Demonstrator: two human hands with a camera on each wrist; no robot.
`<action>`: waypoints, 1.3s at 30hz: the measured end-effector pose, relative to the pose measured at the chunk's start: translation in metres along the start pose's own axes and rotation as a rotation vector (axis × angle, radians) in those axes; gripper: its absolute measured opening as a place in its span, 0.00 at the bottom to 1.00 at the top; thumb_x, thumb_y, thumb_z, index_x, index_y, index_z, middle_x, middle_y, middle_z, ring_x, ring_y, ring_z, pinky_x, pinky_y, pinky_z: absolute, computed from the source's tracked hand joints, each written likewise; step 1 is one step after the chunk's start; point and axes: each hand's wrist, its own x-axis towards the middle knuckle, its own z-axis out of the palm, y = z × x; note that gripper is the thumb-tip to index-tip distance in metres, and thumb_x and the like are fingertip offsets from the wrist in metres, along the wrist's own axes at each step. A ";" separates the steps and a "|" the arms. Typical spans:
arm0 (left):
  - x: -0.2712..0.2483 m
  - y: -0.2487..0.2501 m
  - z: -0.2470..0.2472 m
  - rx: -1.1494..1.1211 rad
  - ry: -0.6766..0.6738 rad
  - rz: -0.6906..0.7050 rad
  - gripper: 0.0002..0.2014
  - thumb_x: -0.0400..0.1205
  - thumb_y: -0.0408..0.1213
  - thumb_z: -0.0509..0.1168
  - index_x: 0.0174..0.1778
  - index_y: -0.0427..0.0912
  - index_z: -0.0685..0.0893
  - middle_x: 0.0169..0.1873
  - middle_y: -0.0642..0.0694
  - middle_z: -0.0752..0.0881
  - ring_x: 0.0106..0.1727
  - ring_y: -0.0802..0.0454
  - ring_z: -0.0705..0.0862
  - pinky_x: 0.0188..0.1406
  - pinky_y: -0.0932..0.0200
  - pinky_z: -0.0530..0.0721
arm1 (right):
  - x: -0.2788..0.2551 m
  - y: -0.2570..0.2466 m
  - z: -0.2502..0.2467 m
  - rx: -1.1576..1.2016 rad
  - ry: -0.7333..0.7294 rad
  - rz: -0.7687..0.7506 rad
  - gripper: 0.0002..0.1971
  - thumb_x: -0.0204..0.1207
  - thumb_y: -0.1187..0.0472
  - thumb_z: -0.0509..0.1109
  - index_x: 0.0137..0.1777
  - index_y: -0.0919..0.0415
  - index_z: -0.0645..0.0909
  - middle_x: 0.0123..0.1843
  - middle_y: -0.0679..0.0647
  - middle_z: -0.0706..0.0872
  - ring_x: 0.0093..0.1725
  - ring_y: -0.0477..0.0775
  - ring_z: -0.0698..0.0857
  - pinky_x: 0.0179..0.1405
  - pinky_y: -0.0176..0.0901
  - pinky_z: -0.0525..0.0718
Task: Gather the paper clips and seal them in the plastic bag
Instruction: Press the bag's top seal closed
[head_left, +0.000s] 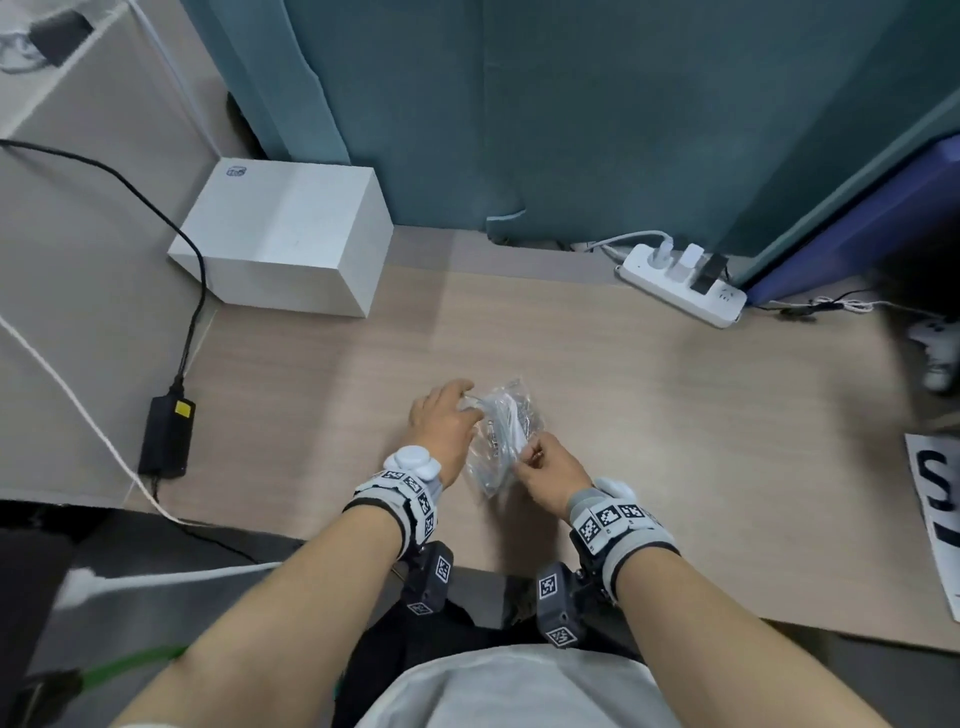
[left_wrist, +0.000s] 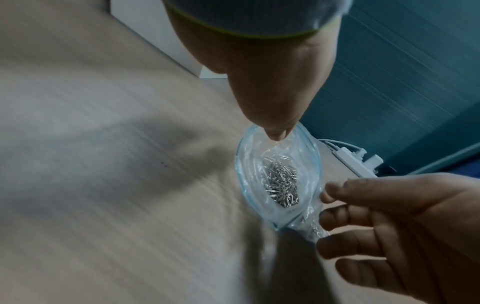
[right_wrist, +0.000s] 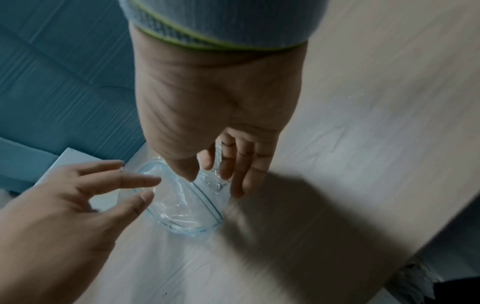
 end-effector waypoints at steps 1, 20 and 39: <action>0.005 -0.002 0.000 -0.019 -0.041 0.032 0.12 0.80 0.39 0.73 0.60 0.50 0.90 0.68 0.47 0.81 0.67 0.41 0.78 0.63 0.46 0.79 | -0.003 -0.002 0.003 0.010 0.006 0.010 0.10 0.76 0.54 0.73 0.46 0.50 0.73 0.42 0.50 0.84 0.41 0.54 0.82 0.51 0.53 0.84; 0.057 -0.006 -0.056 -0.220 -0.191 0.152 0.12 0.78 0.29 0.64 0.41 0.50 0.89 0.53 0.51 0.79 0.49 0.48 0.81 0.47 0.59 0.77 | -0.022 -0.049 -0.028 0.015 0.448 0.184 0.15 0.74 0.71 0.67 0.52 0.50 0.71 0.47 0.59 0.86 0.45 0.64 0.85 0.45 0.51 0.83; 0.128 -0.012 -0.162 -0.050 0.007 0.543 0.04 0.84 0.39 0.69 0.50 0.47 0.89 0.51 0.48 0.87 0.55 0.42 0.84 0.46 0.55 0.77 | -0.049 -0.164 -0.138 -0.497 0.515 -0.060 0.18 0.73 0.71 0.63 0.42 0.55 0.94 0.47 0.50 0.91 0.48 0.57 0.86 0.47 0.40 0.82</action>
